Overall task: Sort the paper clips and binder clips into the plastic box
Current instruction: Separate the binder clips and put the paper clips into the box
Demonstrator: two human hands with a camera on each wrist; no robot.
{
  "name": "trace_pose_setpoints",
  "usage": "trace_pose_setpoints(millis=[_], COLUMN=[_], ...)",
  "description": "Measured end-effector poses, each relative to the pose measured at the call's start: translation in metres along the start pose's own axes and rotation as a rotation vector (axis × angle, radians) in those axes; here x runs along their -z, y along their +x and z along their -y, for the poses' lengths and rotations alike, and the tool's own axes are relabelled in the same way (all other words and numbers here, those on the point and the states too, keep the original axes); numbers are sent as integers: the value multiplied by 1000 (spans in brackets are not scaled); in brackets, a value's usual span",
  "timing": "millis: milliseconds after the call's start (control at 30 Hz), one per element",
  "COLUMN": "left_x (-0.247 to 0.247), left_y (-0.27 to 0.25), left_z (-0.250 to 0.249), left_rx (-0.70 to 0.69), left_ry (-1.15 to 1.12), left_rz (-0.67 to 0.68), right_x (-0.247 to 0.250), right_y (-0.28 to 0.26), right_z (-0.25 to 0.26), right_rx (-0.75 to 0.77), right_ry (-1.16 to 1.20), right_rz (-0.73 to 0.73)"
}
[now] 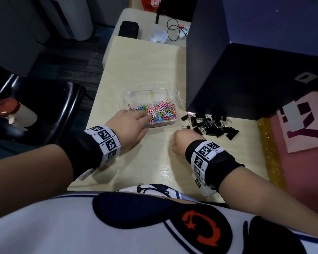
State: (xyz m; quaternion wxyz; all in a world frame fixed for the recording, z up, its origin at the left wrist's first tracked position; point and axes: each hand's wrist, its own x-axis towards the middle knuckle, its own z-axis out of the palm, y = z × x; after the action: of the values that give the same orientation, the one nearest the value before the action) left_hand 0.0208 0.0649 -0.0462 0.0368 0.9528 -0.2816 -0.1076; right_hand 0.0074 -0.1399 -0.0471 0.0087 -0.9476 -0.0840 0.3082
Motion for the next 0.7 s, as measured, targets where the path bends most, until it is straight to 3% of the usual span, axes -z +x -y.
trace_pose_setpoints(millis=[133,233,367,500,567,700], left_x=[3,-5,-6,-2,-4,-9], left_y=[0,-3,-1,-1,-5,-13], left_z=[8,12,9,6,7,7], left_rx=[71,83,128,173,177,164], left_ry=[48,152,202,133,119,166], left_rz=[-39,97,187,104,63,129], right_x=[1,6,25,43,48,44], right_y=[0,2,7,18,22,22], right_z=[2,6,13,22,22,20], right_rx=[-6,-2,26,34,36,81], right_ry=[-25,-2,230,496,525,381], right_rz=[19,21,-191,-481,-494,-450])
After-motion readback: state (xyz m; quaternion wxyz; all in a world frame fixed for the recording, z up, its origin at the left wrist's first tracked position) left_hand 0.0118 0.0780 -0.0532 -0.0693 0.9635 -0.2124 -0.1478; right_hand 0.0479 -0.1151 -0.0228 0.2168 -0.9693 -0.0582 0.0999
